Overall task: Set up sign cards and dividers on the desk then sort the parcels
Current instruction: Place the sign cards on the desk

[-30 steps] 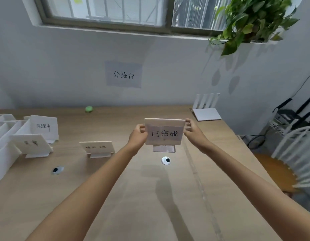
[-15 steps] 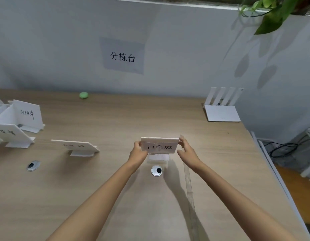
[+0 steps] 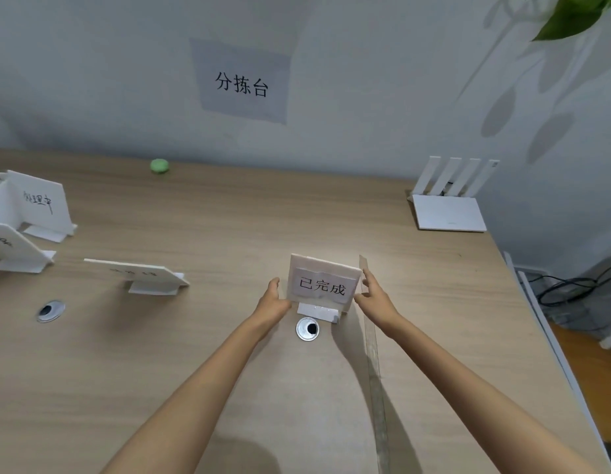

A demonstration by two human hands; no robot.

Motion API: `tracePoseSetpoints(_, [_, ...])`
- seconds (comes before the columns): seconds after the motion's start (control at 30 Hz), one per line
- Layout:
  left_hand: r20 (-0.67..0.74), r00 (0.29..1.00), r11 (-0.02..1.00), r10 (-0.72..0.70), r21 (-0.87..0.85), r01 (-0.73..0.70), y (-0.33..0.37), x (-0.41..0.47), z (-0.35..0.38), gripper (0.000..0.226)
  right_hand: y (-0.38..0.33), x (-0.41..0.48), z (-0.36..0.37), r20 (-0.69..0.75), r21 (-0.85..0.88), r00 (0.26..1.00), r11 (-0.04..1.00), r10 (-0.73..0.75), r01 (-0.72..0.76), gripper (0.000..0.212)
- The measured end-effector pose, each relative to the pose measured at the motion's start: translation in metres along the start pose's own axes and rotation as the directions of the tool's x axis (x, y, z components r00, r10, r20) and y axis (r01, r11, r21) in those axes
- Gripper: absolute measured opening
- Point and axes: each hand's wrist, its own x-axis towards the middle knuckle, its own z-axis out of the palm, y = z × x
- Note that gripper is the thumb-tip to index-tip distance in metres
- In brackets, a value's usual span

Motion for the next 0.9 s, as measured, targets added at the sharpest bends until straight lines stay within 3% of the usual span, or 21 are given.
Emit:
tracePoseSetpoints(0.1, [-0.051, 0.999, 1.000, 0.001, 0.016, 0.000, -0.002, -0.007, -0.007, 0.062, 0.002, -0.001, -0.003, -0.102, -0.051, 0.995, 0.999, -0.004, -0.001, 0.065])
tracePoseSetpoints(0.23, [-0.089, 0.996, 0.998, 0.015, 0.058, -0.009, -0.006, -0.028, -0.021, 0.054, 0.000, -0.020, -0.002, -0.111, -0.108, 0.994, 0.994, -0.022, 0.010, 0.051])
tracePoseSetpoints(0.63, [-0.171, 0.972, 0.975, 0.159, 0.182, -0.127, -0.008, -0.128, -0.091, 0.037, -0.045, -0.092, 0.031, -0.001, -0.112, 0.984, 0.978, -0.180, 0.179, 0.036])
tracePoseSetpoints(0.9, [-0.295, 0.931, 0.968, 0.214, 0.189, -0.163, -0.028, -0.193, -0.146, 0.035, -0.086, -0.137, 0.077, 0.075, -0.142, 0.949, 0.938, -0.308, 0.316, 0.040])
